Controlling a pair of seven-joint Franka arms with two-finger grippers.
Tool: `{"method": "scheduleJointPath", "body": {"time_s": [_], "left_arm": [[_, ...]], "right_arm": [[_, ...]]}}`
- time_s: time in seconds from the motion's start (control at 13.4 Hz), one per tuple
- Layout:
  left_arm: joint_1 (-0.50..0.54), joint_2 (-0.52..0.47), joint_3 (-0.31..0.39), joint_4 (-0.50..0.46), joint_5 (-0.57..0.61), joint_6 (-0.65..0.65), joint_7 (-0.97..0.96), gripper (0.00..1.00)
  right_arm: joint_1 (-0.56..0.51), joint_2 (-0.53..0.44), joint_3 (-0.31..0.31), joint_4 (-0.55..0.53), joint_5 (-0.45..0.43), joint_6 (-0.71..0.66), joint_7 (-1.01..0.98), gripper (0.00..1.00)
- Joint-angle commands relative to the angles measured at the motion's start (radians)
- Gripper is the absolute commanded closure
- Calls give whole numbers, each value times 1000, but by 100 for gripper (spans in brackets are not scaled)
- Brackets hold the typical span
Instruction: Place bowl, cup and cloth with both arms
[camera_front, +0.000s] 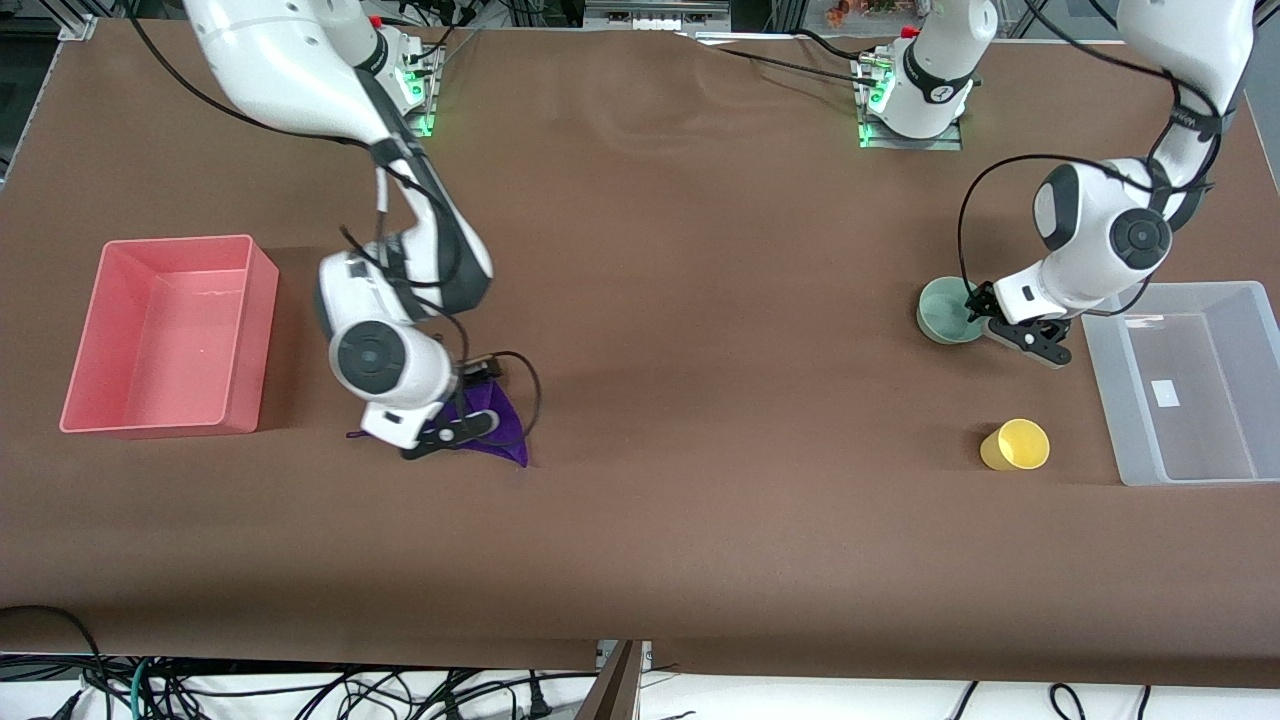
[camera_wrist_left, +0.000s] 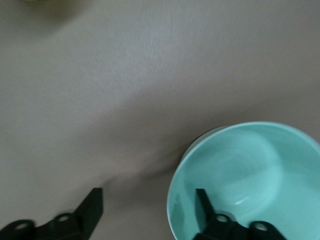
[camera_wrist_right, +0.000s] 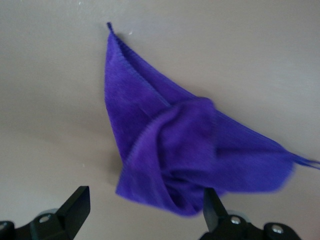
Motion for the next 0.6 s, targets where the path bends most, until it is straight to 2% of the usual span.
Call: {"method": "scheduleJointPath", "body": {"time_s": [0.0, 0.3, 0.37, 0.52], "left_arm": [[7, 9, -7, 13, 7, 2, 31, 100], [7, -8, -14, 17, 5, -19, 39, 100], [5, -32, -14, 22, 5, -50, 43, 100], [-2, -113, -30, 49, 2, -163, 44, 100]], "right_arm": [[-3, 51, -9, 1, 9, 49, -13, 0], [-9, 68, -9, -60, 9, 122, -18, 0], [-11, 68, -9, -78, 10, 145, -18, 15], [-14, 68, -9, -81, 15, 136, -16, 75]]}}
